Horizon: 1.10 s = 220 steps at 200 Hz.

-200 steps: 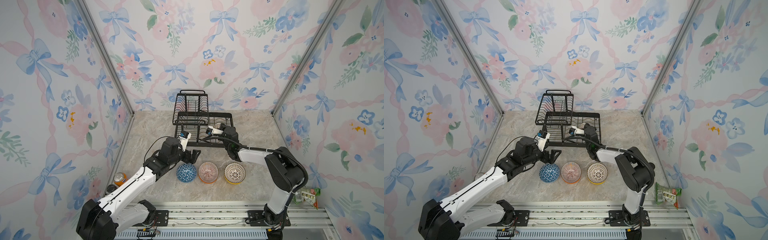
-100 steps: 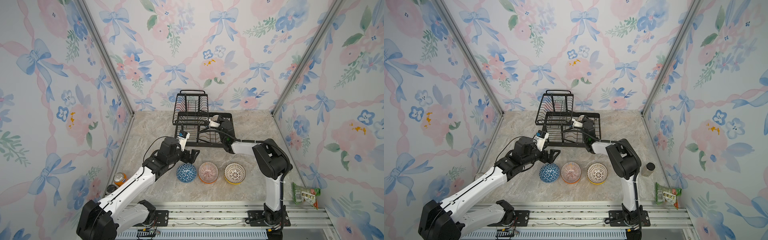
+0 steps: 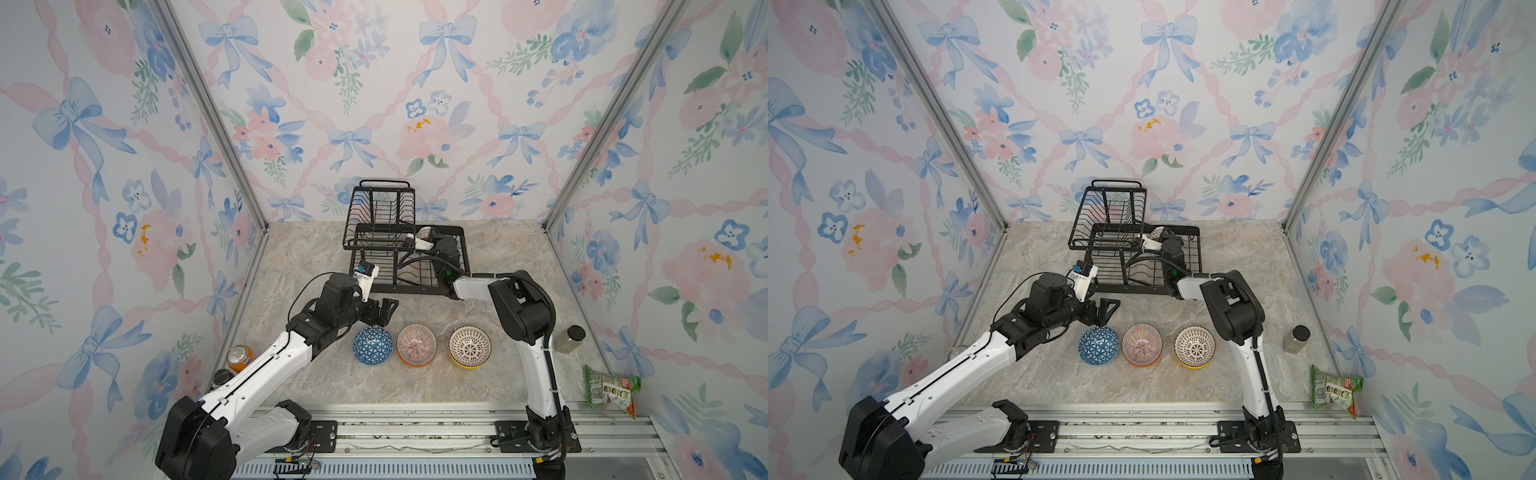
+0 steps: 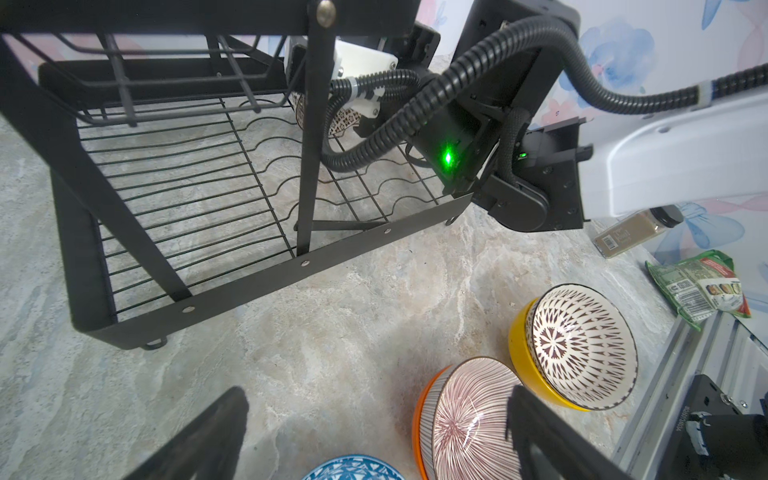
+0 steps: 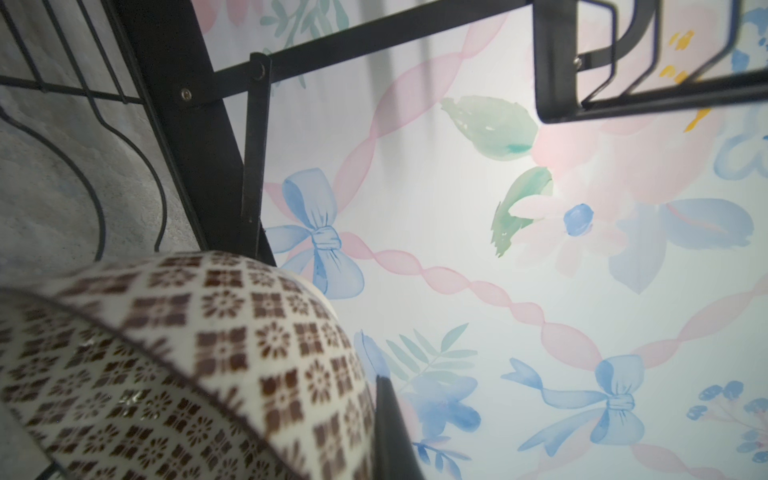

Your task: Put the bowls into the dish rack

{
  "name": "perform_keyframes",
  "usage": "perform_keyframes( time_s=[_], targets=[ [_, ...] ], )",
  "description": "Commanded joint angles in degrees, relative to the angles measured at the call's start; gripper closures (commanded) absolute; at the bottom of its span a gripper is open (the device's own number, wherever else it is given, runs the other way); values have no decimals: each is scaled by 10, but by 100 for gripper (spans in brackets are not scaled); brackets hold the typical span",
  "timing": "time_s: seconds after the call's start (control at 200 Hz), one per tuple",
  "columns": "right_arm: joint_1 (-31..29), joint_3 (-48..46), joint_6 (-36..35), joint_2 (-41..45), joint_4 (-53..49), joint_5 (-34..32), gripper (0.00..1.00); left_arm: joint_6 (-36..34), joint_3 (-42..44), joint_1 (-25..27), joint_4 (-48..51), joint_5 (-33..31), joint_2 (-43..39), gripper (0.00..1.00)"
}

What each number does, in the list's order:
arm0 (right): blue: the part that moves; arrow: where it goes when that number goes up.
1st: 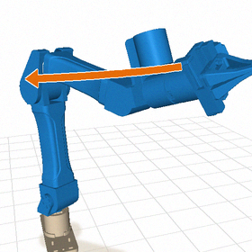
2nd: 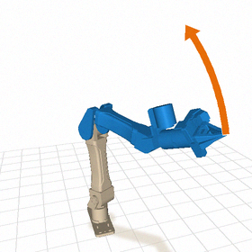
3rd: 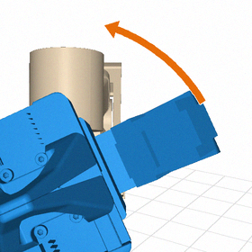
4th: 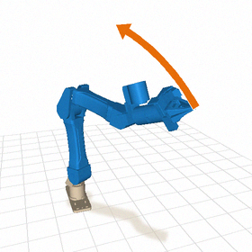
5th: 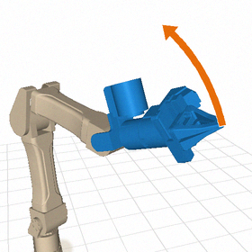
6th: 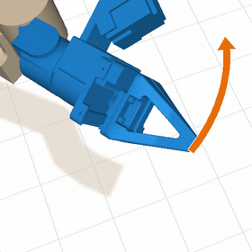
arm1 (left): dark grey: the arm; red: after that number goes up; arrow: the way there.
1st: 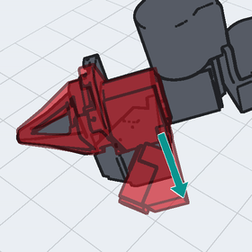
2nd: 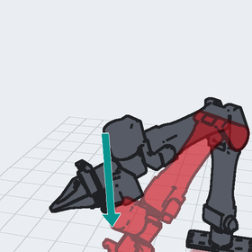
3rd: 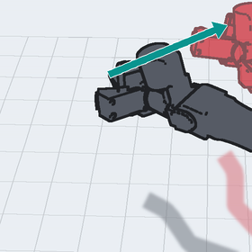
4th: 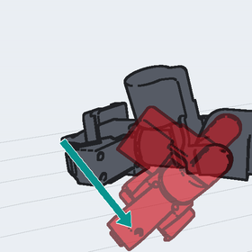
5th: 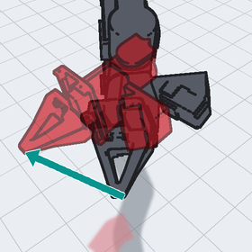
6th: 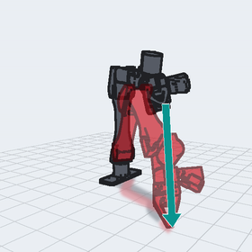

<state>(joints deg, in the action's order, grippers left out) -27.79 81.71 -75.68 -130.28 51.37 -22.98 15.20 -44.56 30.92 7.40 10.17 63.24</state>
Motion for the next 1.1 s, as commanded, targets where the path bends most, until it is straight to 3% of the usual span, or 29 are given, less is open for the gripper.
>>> perform_keyframes(
  time_s=[0.0,1.095],
  targets=[
    [3,39,5,-15,67,7,100,-1,-6,-4,12,8,5,2],
    [-5,162,40,-130,128,61,100,4,-2,-7,16,14,20,2]
  ],
)
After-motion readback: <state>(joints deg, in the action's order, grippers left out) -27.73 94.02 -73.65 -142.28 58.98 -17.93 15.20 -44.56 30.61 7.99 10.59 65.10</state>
